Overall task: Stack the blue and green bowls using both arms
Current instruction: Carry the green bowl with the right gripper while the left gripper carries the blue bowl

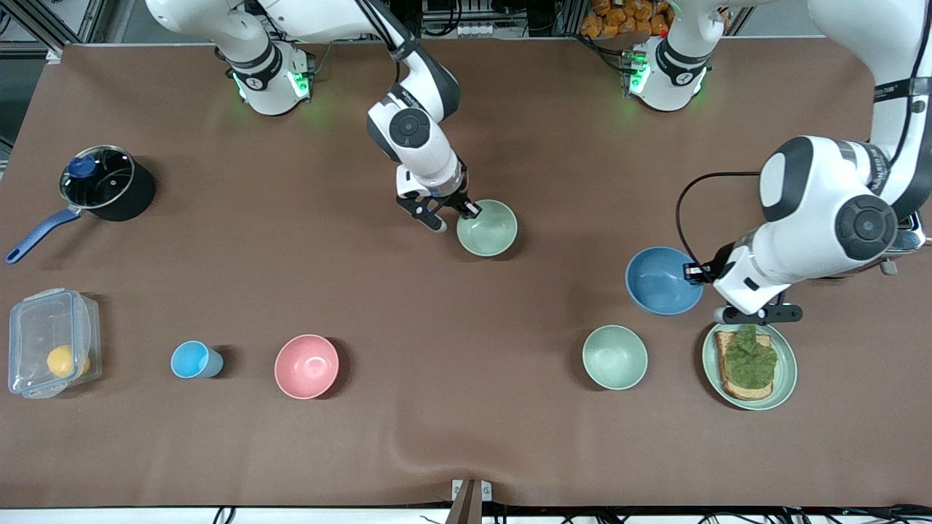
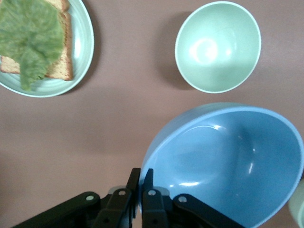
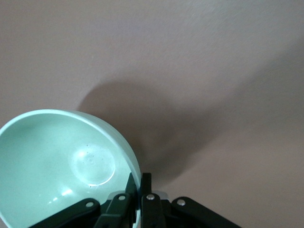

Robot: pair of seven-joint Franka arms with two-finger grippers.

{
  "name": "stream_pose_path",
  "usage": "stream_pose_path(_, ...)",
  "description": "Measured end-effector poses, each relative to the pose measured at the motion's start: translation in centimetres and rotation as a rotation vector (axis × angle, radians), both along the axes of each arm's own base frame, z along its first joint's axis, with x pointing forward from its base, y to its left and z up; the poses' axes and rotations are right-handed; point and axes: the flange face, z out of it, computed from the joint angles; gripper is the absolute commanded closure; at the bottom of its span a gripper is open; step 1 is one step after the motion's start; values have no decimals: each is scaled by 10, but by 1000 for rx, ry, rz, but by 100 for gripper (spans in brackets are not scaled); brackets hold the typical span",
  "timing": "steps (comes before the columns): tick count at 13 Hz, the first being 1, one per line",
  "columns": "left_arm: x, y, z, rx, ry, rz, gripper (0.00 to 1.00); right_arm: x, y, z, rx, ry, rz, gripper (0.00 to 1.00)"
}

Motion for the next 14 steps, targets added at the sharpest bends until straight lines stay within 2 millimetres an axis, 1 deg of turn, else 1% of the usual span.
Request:
stream_pose_path(4,-9,-39,2,-7,14,35,100,-6,7,-12,-1,-3,11,100)
stream_pose_path(6,-11,-44,3,-9,16,33,100,-7,9,-15,4,-9,9,100)
stream_pose_path(7,-11,-45,3,-16,19,36,100,-7,9,-14,5,-11,7,87)
stream_pose_path(8,-12,-48,3,-29,23,40,100,-6,10,-13,7,-12,5,78)
stream_pose_path(9,-13,-52,3,-39,26,40,100,-5,11,-12,10,-13,0,37)
stream_pose_path(11,-16,-61,4,-51,32,54,100,-4,12,-10,14,-15,-7,23)
stream_pose_path(12,-17,-66,5,-53,34,59,100,-3,13,-8,18,-18,-10,0)
stream_pose_path(14,-21,-78,6,-57,39,70,100,2,16,-3,26,-25,-15,0)
